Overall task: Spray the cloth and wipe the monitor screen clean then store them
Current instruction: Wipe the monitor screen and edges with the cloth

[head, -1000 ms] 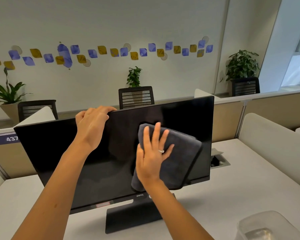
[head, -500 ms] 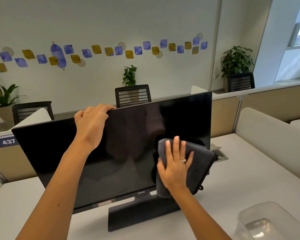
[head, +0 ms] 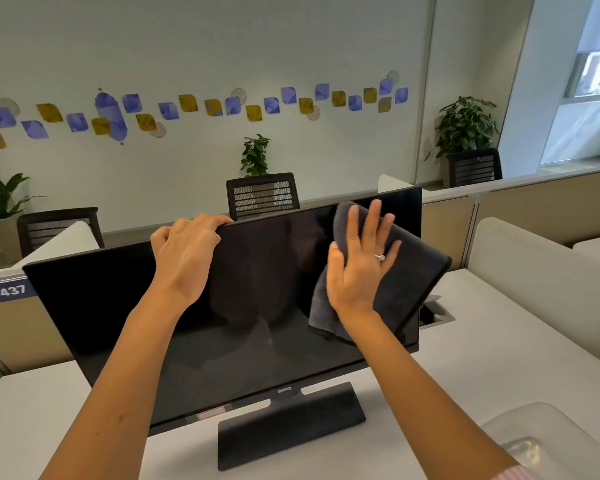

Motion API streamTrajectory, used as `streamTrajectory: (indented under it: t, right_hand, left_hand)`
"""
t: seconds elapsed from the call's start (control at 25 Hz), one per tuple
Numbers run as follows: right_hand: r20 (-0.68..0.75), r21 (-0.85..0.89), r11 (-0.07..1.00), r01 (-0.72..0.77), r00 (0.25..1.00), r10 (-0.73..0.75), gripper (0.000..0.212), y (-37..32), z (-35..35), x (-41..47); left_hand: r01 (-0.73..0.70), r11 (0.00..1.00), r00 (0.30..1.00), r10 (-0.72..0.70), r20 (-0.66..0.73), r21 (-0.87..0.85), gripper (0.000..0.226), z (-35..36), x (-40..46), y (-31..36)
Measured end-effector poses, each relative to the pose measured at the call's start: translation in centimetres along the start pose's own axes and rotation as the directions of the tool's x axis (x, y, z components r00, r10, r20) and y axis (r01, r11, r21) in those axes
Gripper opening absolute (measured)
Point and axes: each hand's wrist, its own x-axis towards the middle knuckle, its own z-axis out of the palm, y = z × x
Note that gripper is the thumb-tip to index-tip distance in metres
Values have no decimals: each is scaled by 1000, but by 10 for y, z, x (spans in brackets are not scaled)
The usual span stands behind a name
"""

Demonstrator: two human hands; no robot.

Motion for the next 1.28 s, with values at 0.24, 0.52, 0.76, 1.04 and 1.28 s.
streamTrajectory:
  t: [0.24, 0.52, 0.76, 1.04, 1.28]
  right_hand:
    - [133, -7, 927, 376, 919, -372, 69, -56, 27, -55]
    - [250, -14, 843, 537, 818, -517, 64, -19, 30, -130]
    - [267, -103, 959, 265, 936, -230, 64, 17, 11, -124]
    - [65, -43, 999, 28, 998, -25, 53, -29, 20, -72]
    - [23, 52, 992, 115, 993, -116, 56, -112, 51, -92]
  left_hand:
    - [-45, 996, 999, 44, 15, 76, 52, 6, 7, -12]
    - [-65, 991, 998, 65, 5, 118, 50, 11, 12, -19]
    - [-107, 990, 994, 103, 44, 92, 54, 9, 13, -25]
    - [-272, 956, 941, 288, -178, 113, 50, -27, -30, -65]
    - [17, 961, 882, -144, -449, -275, 51, -38, -86, -157]
